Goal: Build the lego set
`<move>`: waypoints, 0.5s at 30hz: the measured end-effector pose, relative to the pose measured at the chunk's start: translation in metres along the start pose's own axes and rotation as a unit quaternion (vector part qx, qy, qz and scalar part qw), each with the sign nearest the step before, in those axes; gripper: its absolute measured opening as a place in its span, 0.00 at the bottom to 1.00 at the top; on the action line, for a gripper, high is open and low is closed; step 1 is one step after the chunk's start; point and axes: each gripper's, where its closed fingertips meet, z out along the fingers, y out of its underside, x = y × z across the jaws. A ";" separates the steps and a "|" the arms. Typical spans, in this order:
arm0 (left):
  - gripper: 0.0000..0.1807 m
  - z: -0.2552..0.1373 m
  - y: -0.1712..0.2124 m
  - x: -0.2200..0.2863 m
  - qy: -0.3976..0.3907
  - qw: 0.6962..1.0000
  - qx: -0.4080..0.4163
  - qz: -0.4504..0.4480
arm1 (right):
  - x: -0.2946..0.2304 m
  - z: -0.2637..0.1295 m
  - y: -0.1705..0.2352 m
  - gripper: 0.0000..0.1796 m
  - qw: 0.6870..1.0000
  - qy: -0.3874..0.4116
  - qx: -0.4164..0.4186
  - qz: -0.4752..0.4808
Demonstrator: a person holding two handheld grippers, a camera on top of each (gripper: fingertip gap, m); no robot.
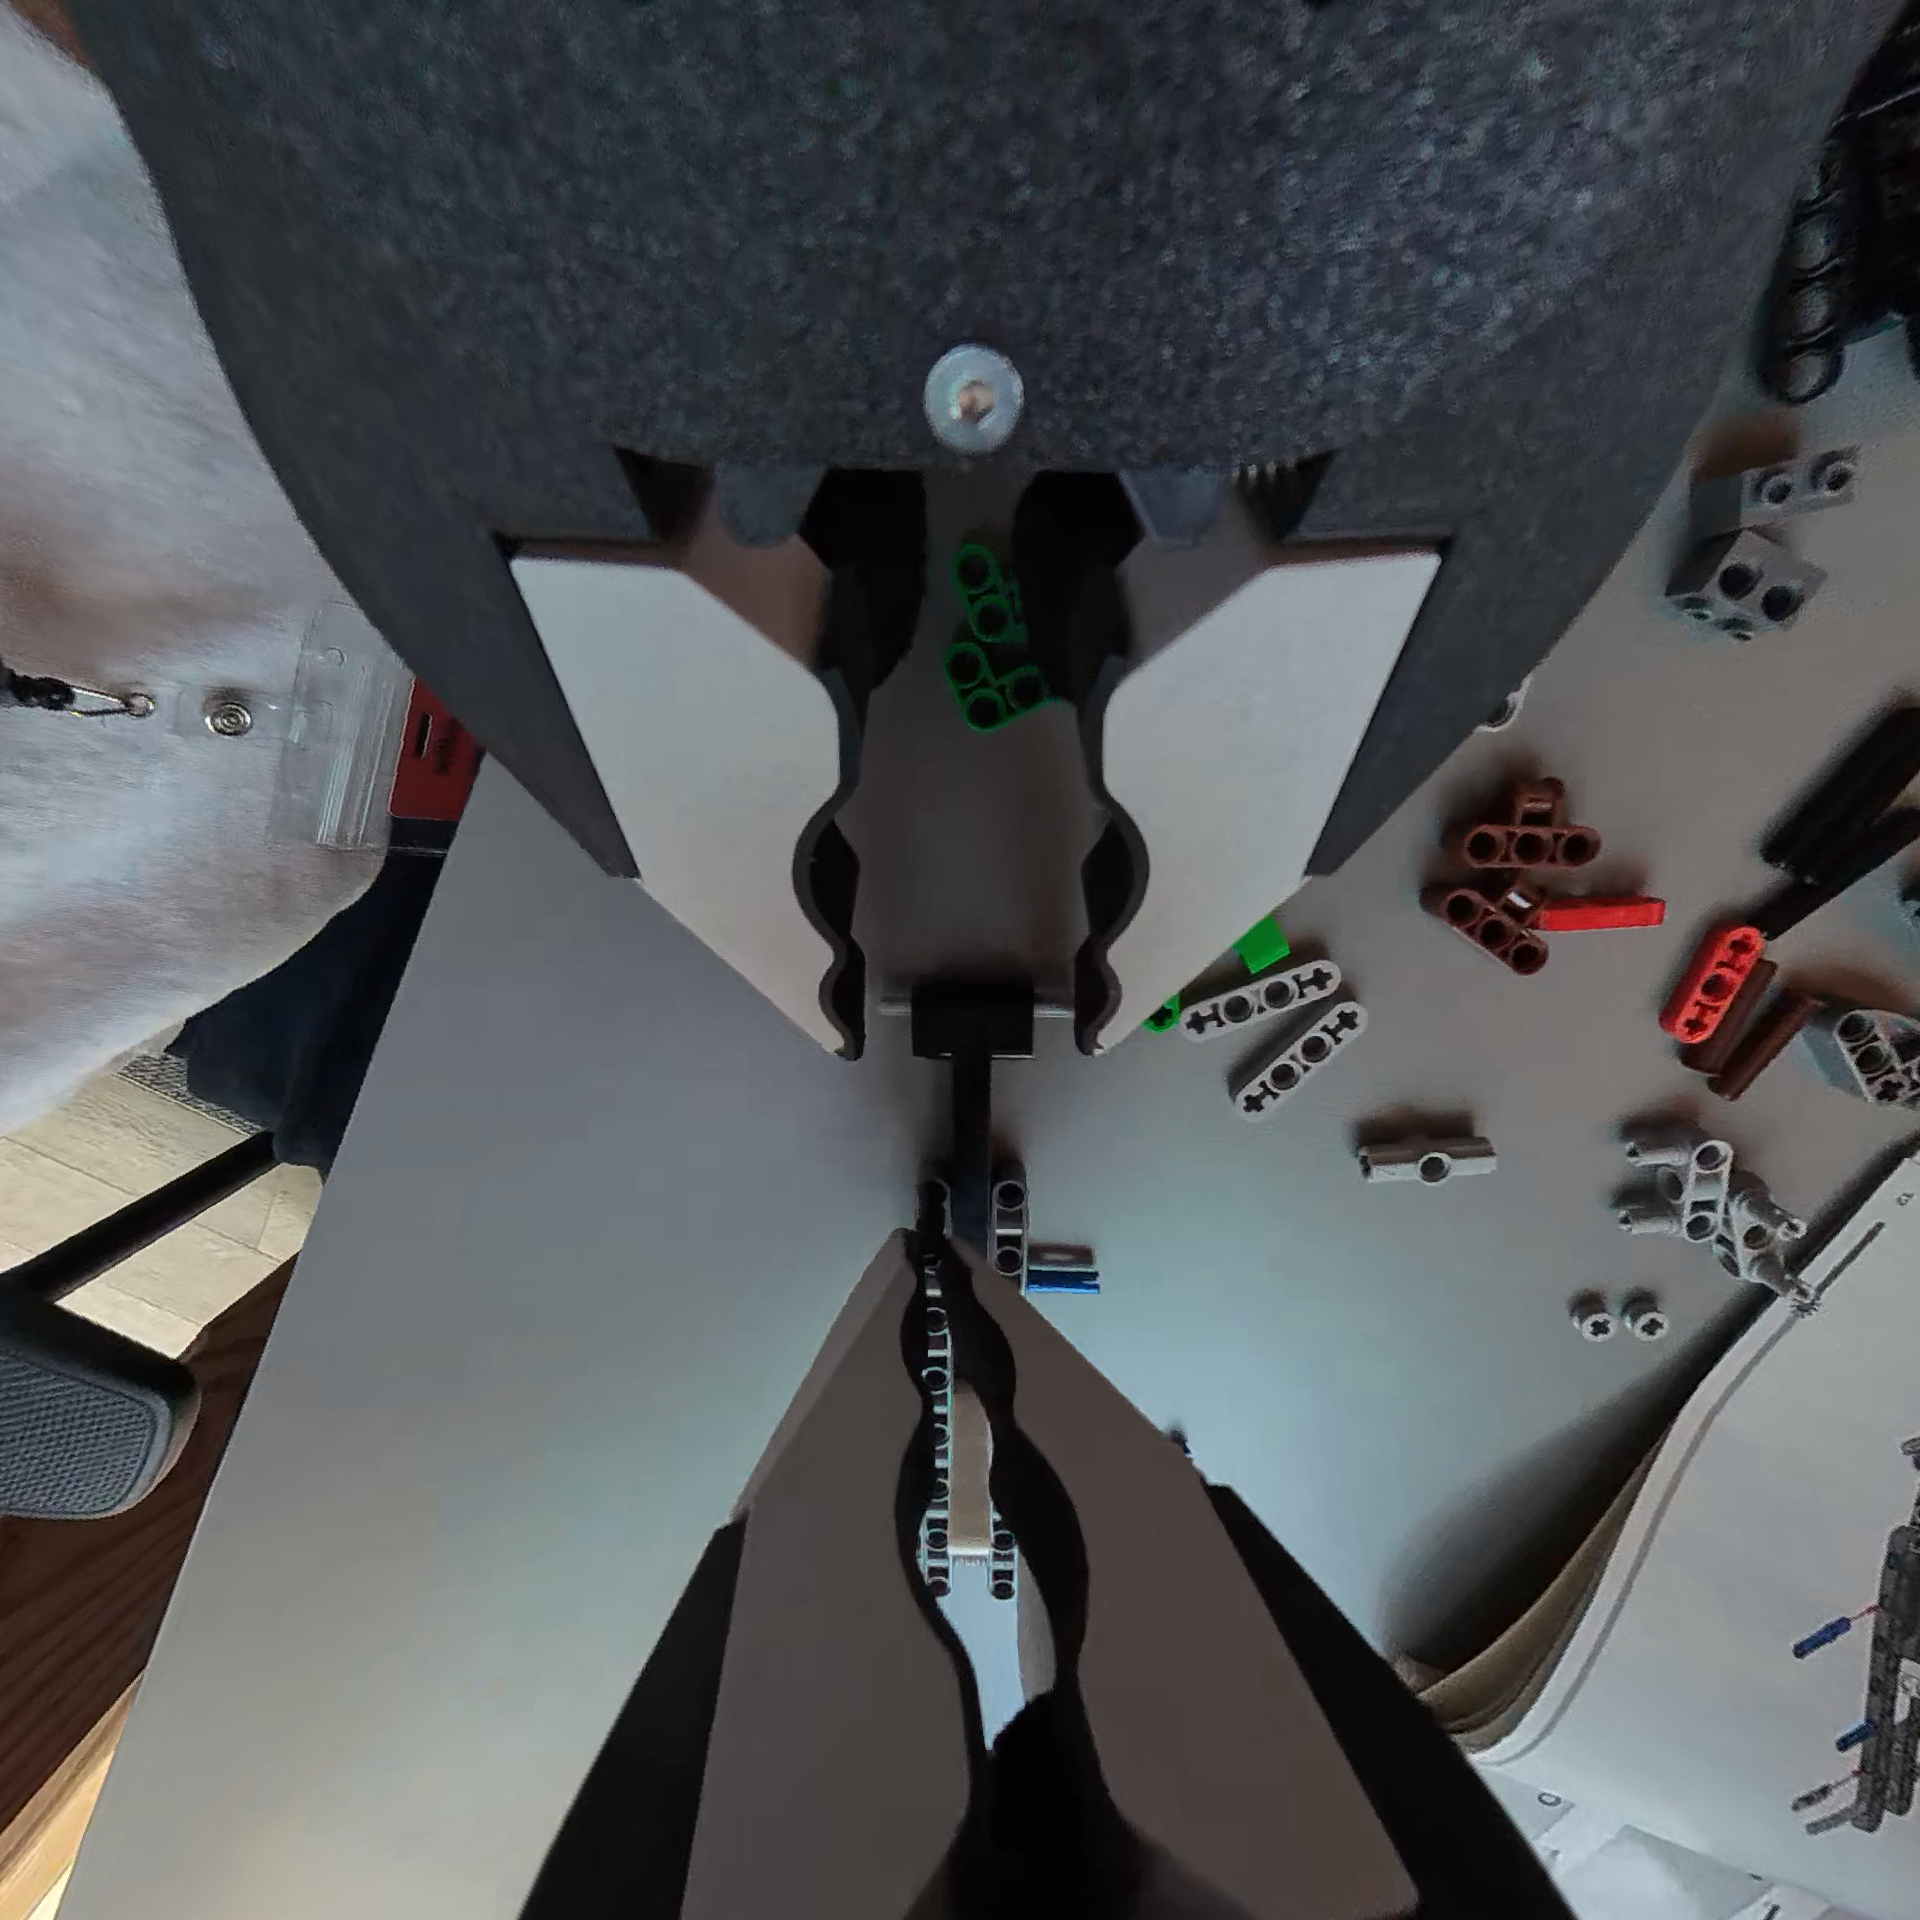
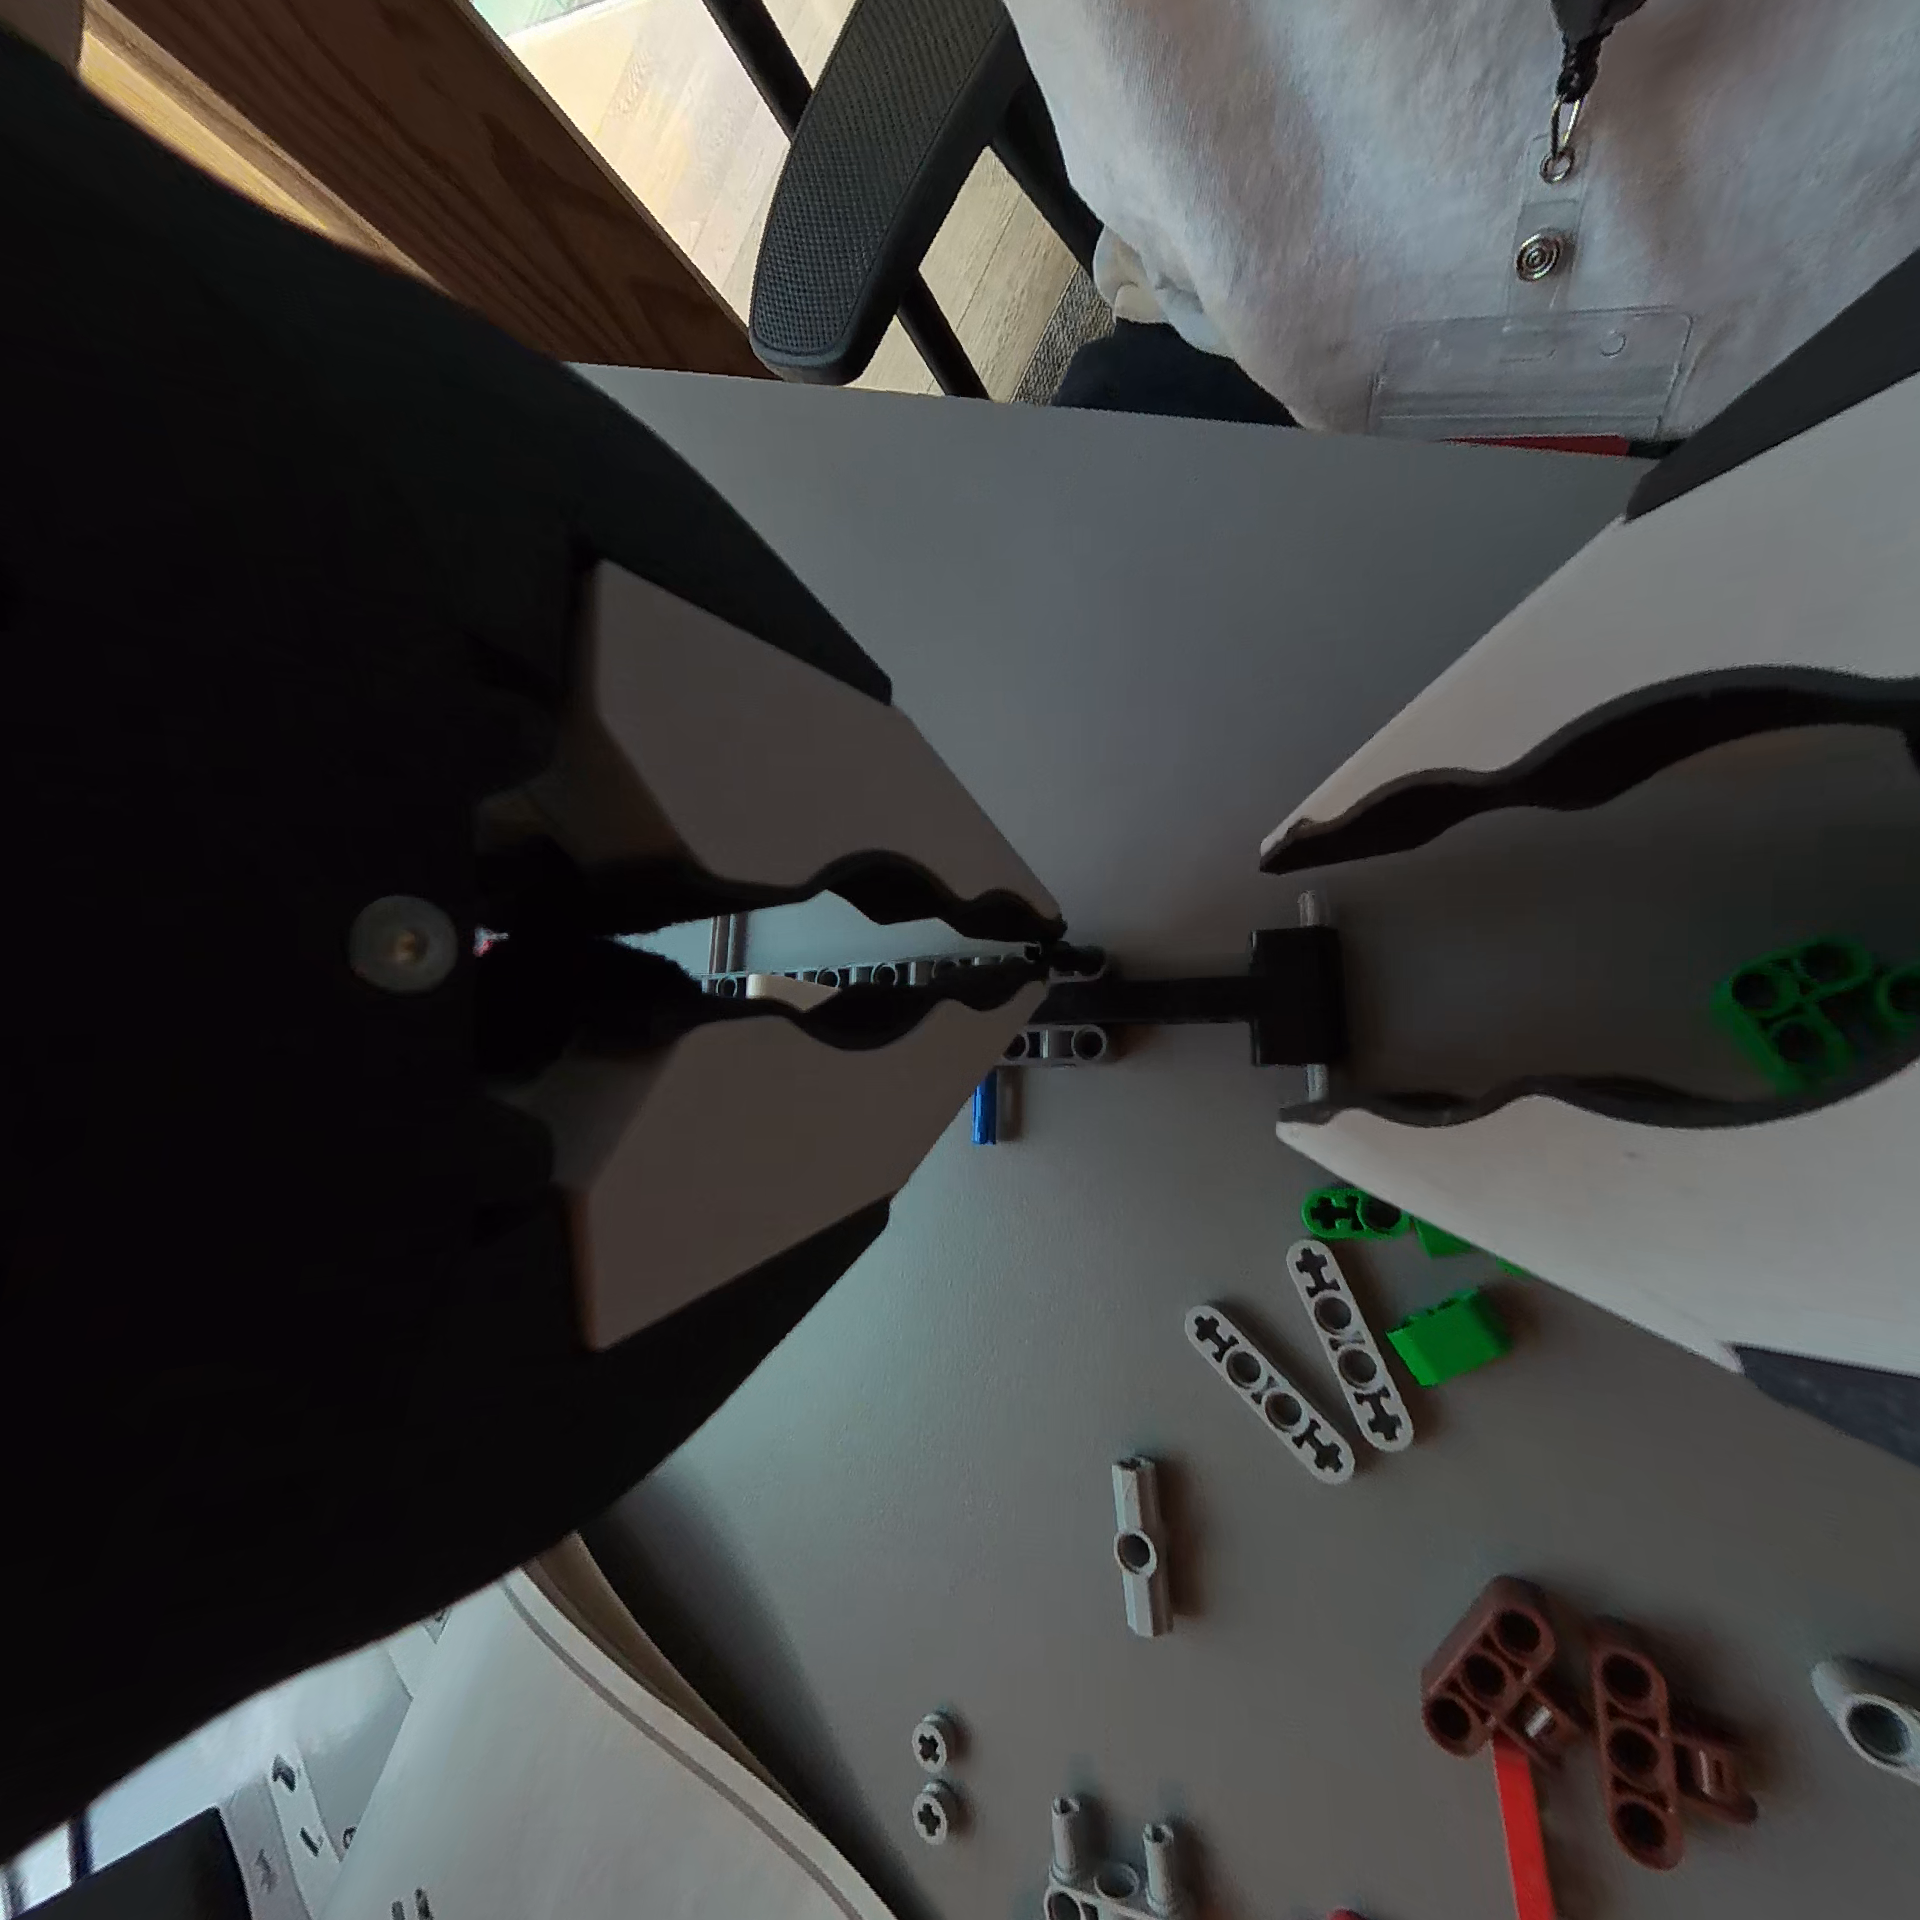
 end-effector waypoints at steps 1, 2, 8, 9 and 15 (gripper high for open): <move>0.21 0.000 0.000 -0.001 -0.001 1.000 -0.001 0.001 | 0.001 0.001 0.000 0.02 1.000 0.000 0.000 0.002; 0.21 0.000 0.000 -0.001 -0.002 1.000 0.000 0.002 | 0.001 0.001 0.000 0.02 1.000 -0.002 -0.001 0.004; 0.21 -0.010 -0.005 -0.002 -0.010 1.000 0.022 -0.015 | 0.001 0.002 0.000 0.02 0.999 0.012 -0.016 0.027; 0.22 -0.016 -0.009 -0.001 -0.011 0.999 0.034 -0.027 | 0.001 0.003 0.001 0.02 0.999 0.017 -0.022 0.027; 0.23 -0.070 -0.008 0.000 -0.043 0.990 0.112 -0.070 | 0.001 0.004 -0.003 0.02 0.998 0.036 -0.055 0.018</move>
